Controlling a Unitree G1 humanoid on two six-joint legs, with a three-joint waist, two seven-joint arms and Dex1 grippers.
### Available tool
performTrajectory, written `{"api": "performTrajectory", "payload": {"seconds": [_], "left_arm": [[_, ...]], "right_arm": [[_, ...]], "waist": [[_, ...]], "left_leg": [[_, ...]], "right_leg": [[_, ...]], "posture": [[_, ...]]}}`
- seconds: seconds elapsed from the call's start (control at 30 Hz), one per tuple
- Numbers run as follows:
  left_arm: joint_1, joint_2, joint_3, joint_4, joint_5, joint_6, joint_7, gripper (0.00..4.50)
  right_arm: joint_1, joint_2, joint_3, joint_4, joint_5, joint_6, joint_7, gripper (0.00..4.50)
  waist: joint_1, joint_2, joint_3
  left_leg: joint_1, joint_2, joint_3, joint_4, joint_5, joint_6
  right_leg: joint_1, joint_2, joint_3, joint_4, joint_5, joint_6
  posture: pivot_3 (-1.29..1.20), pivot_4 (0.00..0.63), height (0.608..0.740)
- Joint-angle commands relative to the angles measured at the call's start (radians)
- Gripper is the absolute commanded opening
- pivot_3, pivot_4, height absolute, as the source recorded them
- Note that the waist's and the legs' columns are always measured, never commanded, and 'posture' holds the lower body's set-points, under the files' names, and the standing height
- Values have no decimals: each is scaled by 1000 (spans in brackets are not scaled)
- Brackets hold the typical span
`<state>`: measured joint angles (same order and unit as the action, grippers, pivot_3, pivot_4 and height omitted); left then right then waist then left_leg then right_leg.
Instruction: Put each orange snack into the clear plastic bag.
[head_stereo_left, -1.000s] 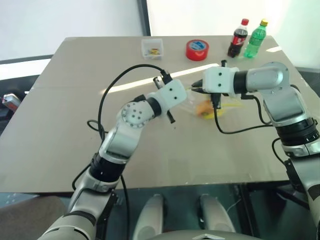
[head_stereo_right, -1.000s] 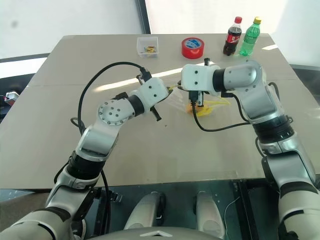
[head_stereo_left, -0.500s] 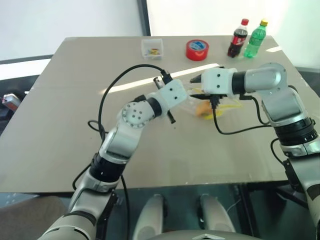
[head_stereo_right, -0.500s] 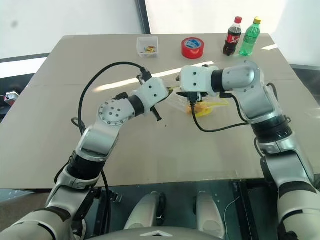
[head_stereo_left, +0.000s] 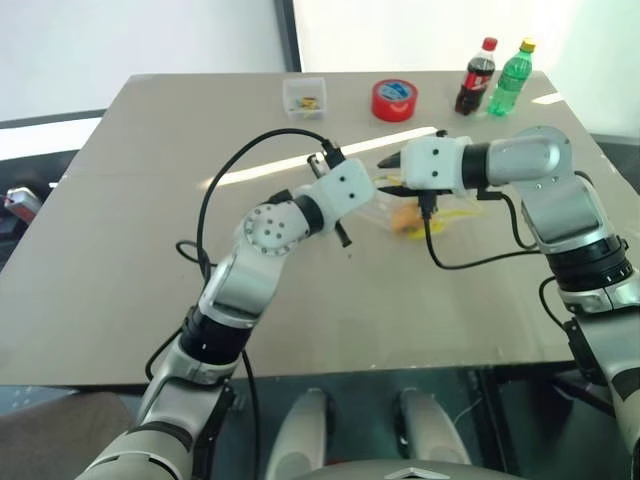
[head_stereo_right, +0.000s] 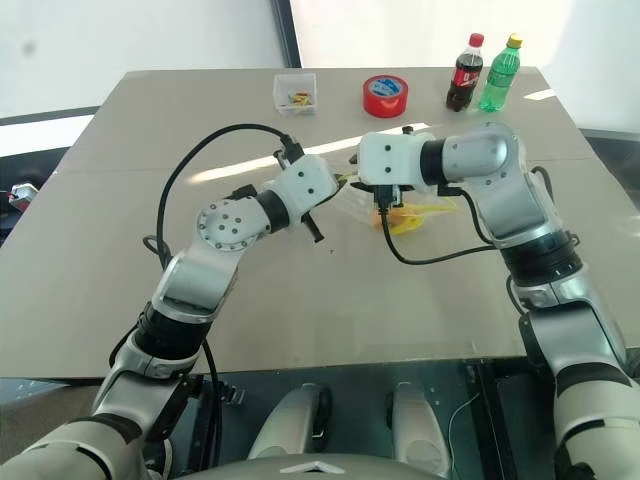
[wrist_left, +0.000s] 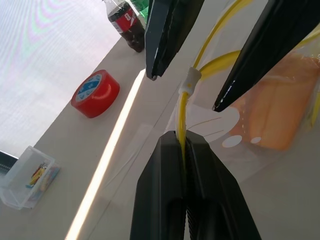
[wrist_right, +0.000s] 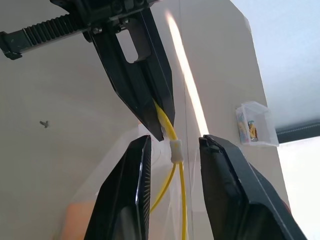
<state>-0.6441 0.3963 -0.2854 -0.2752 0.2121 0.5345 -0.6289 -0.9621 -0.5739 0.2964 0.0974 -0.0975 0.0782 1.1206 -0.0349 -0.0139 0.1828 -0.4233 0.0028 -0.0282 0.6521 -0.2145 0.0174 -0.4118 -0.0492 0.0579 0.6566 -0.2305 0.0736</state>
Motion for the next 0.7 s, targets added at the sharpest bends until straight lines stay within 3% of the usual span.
{"api": "performTrajectory", "payload": {"seconds": [0.03, 0.07, 0.17, 0.53, 0.57, 0.7], "left_arm": [[-9, -6, -2, -53, -2, -7, 8, 0], [-9, -7, -3, -54, -1, -6, 8, 0], [-8, -9, -4, -56, -2, -6, 7, 0], [-5, -10, -7, -55, -2, -9, 4, 0], [-5, -10, -7, -55, -2, -9, 4, 0], [-2, -10, -7, -52, -3, -12, 4, 0]], "right_arm": [[-23, -11, -21, -9, -1, -19, -14, 1478], [-22, -12, -20, -8, -1, -20, -13, 1478], [-19, -18, -18, -2, -8, -22, -13, 683], [-15, -25, -21, -2, -12, -24, -14, 683], [-14, -25, -22, -3, -10, -23, -13, 135], [-16, -25, -24, -9, -9, -20, -15, 36]], "waist": [[0, 0, 0], [0, 0, 0], [0, 0, 0], [0, 0, 0], [0, 0, 0], [0, 0, 0]], "left_leg": [[0, 0, 0, 0, 0, 0], [0, 0, 0, 0, 0, 0], [0, 0, 0, 0, 0, 0], [0, 0, 0, 0, 0, 0], [0, 0, 0, 0, 0, 0], [0, 0, 0, 0, 0, 0]], "right_leg": [[0, 0, 0, 0, 0, 0], [0, 0, 0, 0, 0, 0], [0, 0, 0, 0, 0, 0], [0, 0, 0, 0, 0, 0], [0, 0, 0, 0, 0, 0], [0, 0, 0, 0, 0, 0]], "posture": [[0, 150, 740], [0, 150, 740], [0, 150, 740], [0, 150, 740], [0, 150, 740], [0, 150, 740]]}}
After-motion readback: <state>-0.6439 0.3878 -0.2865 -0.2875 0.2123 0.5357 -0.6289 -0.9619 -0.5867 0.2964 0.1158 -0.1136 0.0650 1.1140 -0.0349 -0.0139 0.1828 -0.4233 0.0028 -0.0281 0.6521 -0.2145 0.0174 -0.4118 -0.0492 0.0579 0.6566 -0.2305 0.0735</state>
